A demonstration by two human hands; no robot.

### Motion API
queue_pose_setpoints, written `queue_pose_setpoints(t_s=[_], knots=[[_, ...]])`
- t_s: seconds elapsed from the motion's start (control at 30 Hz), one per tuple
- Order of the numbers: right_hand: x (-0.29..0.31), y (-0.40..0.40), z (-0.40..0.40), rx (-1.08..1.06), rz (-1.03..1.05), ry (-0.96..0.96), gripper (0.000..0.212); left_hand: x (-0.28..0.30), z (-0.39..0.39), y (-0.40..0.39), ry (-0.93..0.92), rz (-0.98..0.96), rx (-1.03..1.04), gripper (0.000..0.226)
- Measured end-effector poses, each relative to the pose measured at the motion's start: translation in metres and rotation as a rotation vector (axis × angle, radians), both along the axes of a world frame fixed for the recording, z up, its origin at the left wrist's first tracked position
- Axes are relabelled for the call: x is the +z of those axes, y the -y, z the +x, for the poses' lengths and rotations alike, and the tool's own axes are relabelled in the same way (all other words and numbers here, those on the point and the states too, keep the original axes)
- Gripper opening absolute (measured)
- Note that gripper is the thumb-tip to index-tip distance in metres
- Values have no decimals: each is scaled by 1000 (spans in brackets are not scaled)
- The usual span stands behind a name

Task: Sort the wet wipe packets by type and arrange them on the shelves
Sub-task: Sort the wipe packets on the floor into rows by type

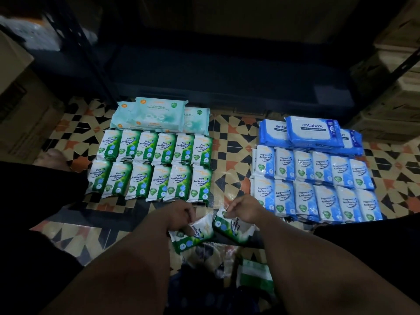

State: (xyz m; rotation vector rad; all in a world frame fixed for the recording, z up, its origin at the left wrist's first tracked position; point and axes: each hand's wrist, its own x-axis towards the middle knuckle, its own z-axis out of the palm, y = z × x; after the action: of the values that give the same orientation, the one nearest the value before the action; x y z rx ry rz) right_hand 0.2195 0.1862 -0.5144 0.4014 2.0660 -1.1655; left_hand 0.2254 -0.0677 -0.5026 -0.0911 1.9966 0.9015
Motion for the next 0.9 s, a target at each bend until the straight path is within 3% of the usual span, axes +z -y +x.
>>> queue_pose_setpoints(t_s=[0.17, 0.27, 0.33, 0.43, 0.53, 0.7, 0.83, 0.9], knots=[[14, -1, -20, -239, -125, 52, 27, 31, -31, 16, 195, 51, 70, 40], [26, 5, -32, -416, -361, 110, 34, 47, -43, 24, 208, 160, 284, 40], [35, 10, -38, -499, -490, 136, 33, 55, -47, 29, 164, 220, 419, 36], [45, 19, -44, -512, -623, 177, 18, 53, -52, 43, 72, 282, 583, 54], [42, 37, -49, -514, -650, 251, 29, 49, -52, 63, -32, 317, 697, 59], [36, 73, -56, -471, -709, 314, 54, 42, -50, 91, -247, 278, 900, 50], [38, 109, -68, -421, -634, 264, 20, 29, -51, 114, -375, 168, 1020, 50], [40, 130, -74, -418, -548, 185, 23, 24, -51, 120, -401, 145, 1063, 51]])
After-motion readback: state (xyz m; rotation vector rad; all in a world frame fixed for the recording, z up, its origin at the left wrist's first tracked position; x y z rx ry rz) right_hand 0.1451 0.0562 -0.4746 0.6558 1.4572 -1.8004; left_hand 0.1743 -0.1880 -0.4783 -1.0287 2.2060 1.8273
